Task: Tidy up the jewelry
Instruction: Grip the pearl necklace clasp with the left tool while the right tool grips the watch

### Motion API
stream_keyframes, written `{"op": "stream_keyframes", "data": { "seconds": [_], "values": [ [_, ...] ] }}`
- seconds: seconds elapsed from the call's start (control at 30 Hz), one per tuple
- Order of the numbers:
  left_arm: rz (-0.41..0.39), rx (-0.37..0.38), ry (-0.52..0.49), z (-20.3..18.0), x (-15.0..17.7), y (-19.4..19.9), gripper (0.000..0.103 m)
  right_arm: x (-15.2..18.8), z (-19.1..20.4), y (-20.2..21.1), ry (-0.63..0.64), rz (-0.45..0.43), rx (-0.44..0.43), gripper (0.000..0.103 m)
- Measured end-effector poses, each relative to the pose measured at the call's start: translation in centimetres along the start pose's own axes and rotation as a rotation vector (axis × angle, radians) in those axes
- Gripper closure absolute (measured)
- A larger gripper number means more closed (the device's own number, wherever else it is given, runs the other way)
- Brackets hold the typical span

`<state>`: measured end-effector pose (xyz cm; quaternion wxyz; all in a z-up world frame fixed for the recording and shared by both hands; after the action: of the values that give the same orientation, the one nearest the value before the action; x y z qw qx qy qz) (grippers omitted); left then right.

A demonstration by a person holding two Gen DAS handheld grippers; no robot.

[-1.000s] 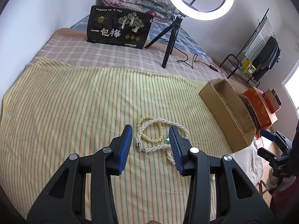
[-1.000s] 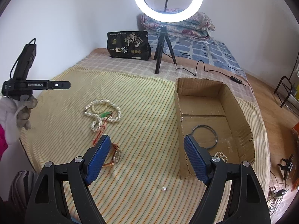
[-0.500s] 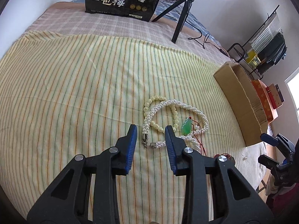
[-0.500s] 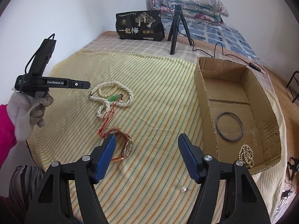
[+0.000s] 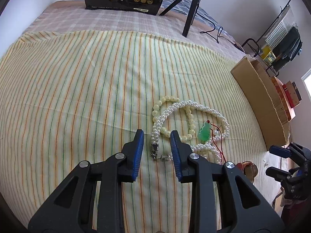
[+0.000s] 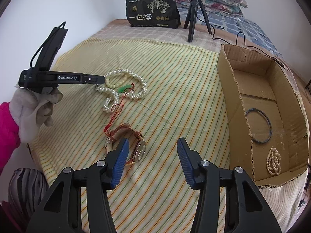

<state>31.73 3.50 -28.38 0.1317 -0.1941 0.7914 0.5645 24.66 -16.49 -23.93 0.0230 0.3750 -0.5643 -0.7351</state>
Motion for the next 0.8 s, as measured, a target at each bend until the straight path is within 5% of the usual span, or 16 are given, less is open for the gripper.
{"op": "stream_keyframes", "data": {
  "seconds": [0.47, 0.8],
  "values": [
    [-0.006, -0.073, -0.060, -0.3, -0.1, -1.0, 0.086, 0.3, 0.6, -1.4, 0.015, 0.040, -0.010, 0.061],
    [-0.022, -0.178, -0.193, -1.2, 0.5, -1.6, 0.097, 0.6, 0.6, -2.5, 0.003, 0.072, -0.021, 0.068]
  ]
}}
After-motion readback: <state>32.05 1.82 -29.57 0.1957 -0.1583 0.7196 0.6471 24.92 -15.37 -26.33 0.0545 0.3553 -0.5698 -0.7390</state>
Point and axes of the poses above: each gripper's, at about its wrist camera, not at the fingertips, and y roughly against the way its jaws point, z to its left, x to its underside, the point moved 7 cm from there along -y, roughly the way its jaws point, and after that the axes turned 3 degrees about y, right-handed, at the moved point
